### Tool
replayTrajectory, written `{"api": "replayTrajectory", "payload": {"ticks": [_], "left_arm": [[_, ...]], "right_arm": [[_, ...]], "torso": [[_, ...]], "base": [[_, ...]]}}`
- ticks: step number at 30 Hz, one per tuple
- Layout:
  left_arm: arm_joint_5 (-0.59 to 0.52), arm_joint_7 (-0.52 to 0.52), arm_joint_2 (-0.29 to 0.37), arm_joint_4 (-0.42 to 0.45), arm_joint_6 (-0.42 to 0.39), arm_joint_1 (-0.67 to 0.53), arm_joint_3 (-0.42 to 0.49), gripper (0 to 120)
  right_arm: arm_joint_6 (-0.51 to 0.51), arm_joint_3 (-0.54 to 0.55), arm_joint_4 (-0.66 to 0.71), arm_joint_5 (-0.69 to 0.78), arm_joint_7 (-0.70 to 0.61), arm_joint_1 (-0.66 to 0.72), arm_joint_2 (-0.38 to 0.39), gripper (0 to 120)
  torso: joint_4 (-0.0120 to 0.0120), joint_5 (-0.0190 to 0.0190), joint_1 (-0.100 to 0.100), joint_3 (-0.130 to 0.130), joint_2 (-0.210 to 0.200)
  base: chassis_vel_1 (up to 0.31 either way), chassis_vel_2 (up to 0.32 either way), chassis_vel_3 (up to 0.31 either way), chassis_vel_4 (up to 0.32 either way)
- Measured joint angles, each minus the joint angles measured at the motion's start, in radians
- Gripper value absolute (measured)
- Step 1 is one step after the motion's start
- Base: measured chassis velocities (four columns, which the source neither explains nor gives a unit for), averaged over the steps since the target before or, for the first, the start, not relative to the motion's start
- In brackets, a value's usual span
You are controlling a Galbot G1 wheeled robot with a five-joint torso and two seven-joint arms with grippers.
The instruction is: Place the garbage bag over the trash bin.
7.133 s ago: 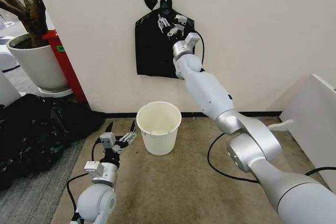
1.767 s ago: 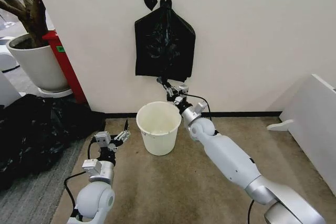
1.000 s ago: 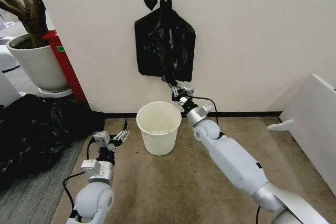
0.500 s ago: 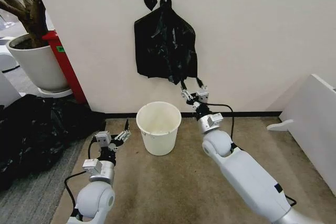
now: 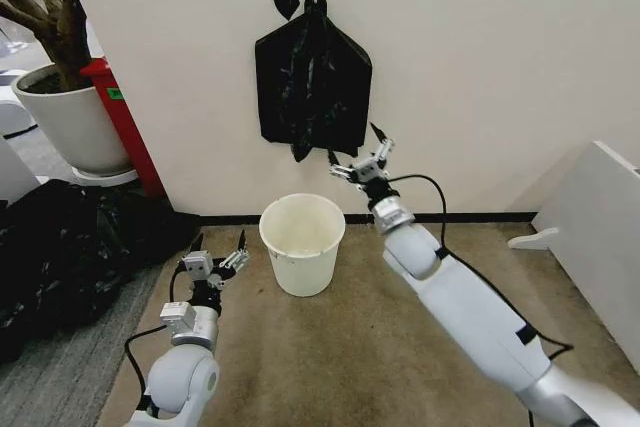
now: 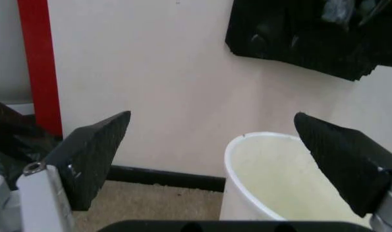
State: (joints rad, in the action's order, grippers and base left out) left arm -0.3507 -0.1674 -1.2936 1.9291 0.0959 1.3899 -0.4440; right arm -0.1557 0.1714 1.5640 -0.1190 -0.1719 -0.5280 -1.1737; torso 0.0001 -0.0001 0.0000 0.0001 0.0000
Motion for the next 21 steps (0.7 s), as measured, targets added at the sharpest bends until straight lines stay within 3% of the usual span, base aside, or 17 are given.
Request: {"api": "replayTrajectory", "payload": {"ticks": [8, 16, 21], "left_arm": [[0.003, -0.003, -0.008, -0.014, 0.002, -0.002, -0.003, 100], [0.008, -0.007, -0.011, -0.018, 0.002, -0.004, -0.006, 100], [0.012, -0.011, -0.013, -0.018, 0.002, -0.004, -0.005, 100]], "right_arm": [[-0.088, 0.031, -0.100, -0.166, 0.105, 0.090, -0.089, 100], [-0.055, 0.020, -0.221, -0.215, 0.109, 0.176, -0.150, 98], [-0.023, 0.004, -0.292, -0.206, 0.115, 0.206, -0.158, 84]], "torso": [[0.0001, -0.0001, 0.000, 0.000, 0.000], [0.0002, -0.0002, 0.000, 0.000, 0.000], [-0.0002, 0.0000, 0.000, 0.000, 0.000]], "base": [[0.000, 0.000, 0.000, 0.000], [0.000, 0.000, 0.000, 0.000], [0.000, 0.000, 0.000, 0.000]]}}
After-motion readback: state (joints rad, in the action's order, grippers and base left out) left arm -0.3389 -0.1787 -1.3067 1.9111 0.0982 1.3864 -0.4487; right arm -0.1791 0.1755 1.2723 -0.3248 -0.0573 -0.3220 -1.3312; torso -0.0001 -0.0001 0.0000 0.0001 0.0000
